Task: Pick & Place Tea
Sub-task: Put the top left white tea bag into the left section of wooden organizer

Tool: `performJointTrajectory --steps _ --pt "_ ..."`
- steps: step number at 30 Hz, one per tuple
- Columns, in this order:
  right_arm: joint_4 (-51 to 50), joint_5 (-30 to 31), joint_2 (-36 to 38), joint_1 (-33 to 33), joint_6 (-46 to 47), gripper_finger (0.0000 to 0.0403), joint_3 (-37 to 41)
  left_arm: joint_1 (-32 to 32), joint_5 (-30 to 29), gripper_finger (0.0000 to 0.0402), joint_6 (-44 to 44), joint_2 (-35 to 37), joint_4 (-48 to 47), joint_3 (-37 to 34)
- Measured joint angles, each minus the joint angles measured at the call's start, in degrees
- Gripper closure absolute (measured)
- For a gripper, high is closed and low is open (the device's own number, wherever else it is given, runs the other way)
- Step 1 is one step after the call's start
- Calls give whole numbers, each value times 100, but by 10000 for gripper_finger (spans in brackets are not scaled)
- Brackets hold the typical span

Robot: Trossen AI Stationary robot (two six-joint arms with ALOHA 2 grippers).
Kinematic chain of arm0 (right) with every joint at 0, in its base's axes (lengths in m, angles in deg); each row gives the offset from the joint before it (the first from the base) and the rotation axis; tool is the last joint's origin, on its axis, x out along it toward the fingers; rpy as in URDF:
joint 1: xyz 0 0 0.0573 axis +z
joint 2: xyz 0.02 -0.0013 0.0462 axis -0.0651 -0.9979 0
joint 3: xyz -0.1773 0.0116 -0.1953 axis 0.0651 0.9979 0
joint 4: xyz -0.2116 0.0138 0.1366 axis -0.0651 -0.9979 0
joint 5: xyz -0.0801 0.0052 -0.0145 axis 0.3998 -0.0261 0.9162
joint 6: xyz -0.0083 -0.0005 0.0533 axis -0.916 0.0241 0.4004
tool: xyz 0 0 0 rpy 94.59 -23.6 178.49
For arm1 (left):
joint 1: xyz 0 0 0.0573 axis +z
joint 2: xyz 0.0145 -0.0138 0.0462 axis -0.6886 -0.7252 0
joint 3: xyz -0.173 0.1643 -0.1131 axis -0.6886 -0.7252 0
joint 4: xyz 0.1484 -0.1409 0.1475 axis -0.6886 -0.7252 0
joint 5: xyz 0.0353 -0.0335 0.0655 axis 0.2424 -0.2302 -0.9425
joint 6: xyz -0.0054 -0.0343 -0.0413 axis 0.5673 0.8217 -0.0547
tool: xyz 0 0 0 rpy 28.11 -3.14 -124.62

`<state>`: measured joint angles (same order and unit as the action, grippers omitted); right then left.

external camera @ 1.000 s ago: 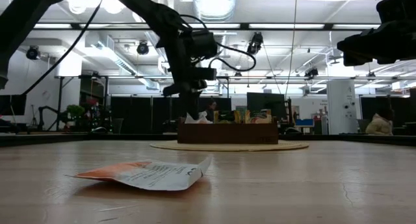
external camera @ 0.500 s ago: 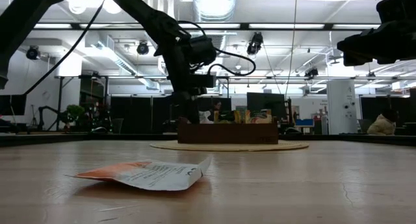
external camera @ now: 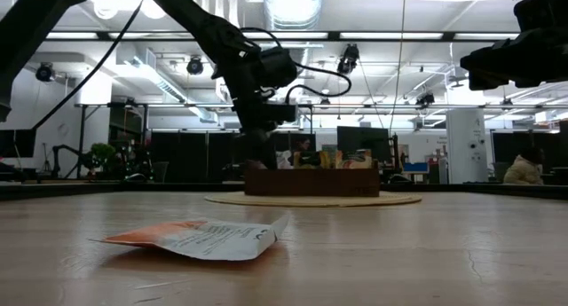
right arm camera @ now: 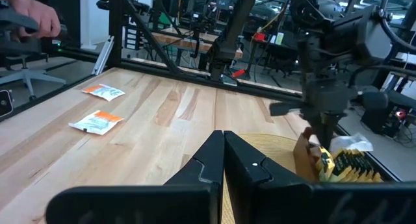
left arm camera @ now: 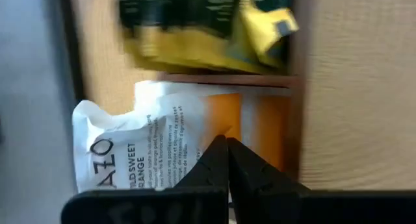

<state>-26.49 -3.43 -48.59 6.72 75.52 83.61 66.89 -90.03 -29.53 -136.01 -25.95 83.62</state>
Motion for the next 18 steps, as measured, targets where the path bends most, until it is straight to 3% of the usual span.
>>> performJointTrajectory --steps 8,18 --pt "0 0 0 0 0 394 -2 -53 -149 401 7 0 183 0" --pt "0 0 0 0 0 394 0 -136 194 402 -46 22 -119 26"
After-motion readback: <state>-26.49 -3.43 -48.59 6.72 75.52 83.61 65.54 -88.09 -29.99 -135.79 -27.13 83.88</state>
